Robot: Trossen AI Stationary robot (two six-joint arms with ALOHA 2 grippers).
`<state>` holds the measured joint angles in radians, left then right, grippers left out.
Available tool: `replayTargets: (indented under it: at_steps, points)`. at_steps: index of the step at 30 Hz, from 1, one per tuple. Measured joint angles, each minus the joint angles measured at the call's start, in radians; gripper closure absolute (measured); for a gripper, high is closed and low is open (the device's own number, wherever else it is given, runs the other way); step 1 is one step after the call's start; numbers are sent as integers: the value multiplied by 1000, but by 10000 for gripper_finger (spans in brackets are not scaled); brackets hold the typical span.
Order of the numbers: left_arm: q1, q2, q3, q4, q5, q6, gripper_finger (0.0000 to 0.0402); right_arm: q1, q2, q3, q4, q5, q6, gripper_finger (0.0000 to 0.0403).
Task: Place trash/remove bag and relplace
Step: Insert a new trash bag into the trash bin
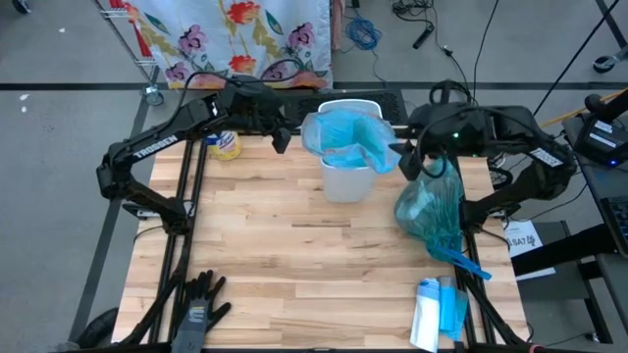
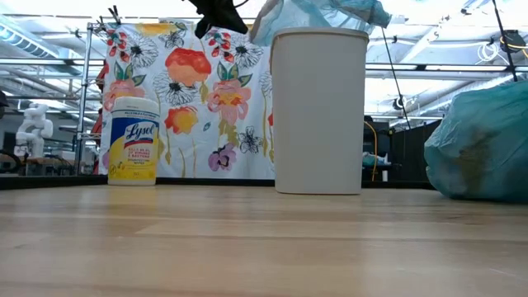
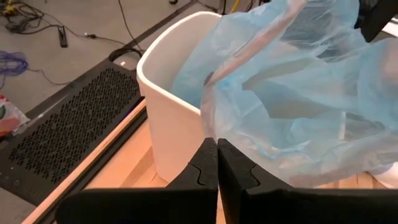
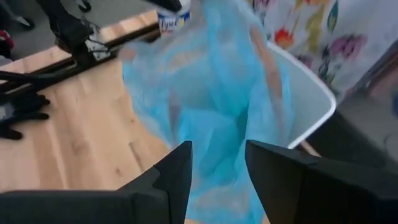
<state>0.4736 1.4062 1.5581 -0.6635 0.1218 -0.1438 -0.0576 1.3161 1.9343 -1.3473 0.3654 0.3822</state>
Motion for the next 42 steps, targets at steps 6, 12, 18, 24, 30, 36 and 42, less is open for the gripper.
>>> replayTargets:
  at_steps: [6, 12, 18, 24, 30, 36, 42]
  points:
    - [-8, -2, 0, -12, 22, -8, 401, -10, 25, 0, 105, 30, -157, 261]
    - [-25, -27, 0, -46, 36, -62, 401, -56, 83, 0, 188, 28, -357, 261]
    - [-52, -62, 0, -74, 3, -87, 401, -113, 109, 0, 304, 28, -520, 261]
    - [-78, -69, -7, -155, -73, -112, 401, -166, 127, 0, 382, -40, -645, 261]
    - [-124, -70, -74, -147, -79, -143, 401, -247, 170, 0, 392, -204, -666, 261]
    - [-156, -143, -205, -49, -137, -213, 401, -354, 187, 0, 427, -447, -701, 261]
    - [-179, -251, -385, 105, -177, -303, 401, -472, 201, 0, 413, -572, -709, 261]
